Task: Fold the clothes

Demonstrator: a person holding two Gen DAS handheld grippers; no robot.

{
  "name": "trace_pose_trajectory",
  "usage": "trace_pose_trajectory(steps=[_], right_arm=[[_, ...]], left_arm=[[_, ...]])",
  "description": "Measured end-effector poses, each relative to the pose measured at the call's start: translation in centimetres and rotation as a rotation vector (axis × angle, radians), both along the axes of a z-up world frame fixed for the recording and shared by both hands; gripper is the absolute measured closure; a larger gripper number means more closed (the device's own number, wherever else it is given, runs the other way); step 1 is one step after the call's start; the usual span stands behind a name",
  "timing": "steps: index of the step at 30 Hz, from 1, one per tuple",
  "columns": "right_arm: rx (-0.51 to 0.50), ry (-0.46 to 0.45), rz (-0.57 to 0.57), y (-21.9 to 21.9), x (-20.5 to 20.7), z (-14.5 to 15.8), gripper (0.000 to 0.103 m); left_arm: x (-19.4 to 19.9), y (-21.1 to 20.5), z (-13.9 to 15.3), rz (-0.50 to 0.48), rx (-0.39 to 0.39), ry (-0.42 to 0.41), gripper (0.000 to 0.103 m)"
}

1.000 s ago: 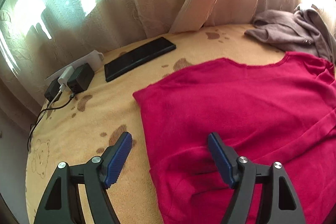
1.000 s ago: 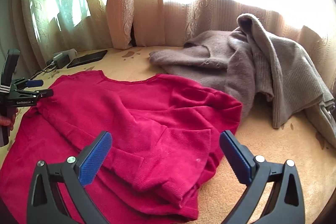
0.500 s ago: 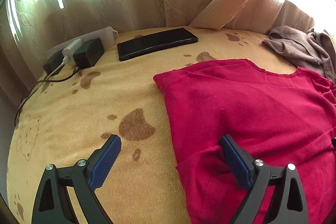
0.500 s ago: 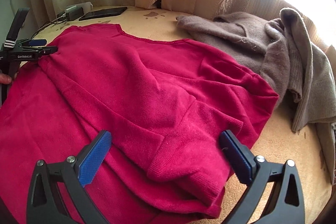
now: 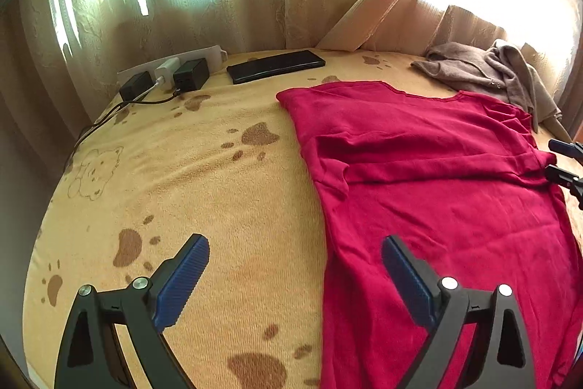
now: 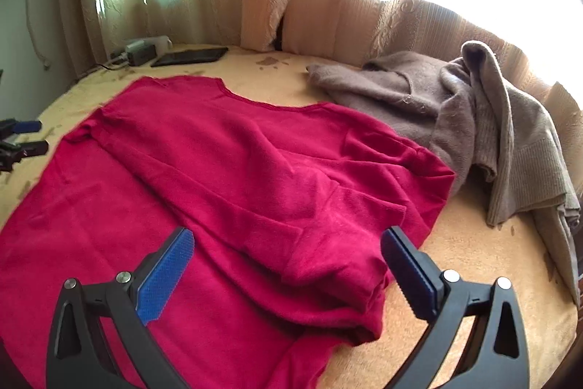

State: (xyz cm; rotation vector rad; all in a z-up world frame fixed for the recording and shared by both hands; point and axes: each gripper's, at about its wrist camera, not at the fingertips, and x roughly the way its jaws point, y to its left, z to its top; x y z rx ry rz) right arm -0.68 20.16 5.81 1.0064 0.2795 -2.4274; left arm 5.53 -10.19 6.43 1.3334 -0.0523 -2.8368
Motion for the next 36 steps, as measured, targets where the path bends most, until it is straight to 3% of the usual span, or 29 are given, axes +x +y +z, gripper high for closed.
trace_pose_trajectory(steps=[2,7,9,13,21,36], right_arm=[[-0.011,0.009,0.030,-0.1,1.6,0.8,0.000],[0.143,-0.031,0.167,-2.8,4.6,-1.3,0.000],[0.206,-0.074,0.207,-3.6,5.3,-3.5,0.001],[0.091,-0.142,0.164,-1.7,4.3,-3.8,0.001],[0.124,-0.109,0.131,-1.9,5.1,-3.4,0.000],[0.246,0.043,0.102,-3.8,7.0,-3.1,0.000]], left_arm=[[0.6,0.8,-0.2,-0.023,0.002,0.002,0.006],[0.4,2.5,-2.7,-0.055,-0.022,-0.045,0.006],[0.4,2.8,-3.9,-0.053,-0.016,-0.061,0.005],[0.1,1.7,-4.6,-0.030,0.060,-0.085,0.001],[0.2,1.9,-4.6,-0.026,0.053,-0.085,0.000],[0.4,2.0,-4.7,0.026,0.051,-0.085,0.000]])
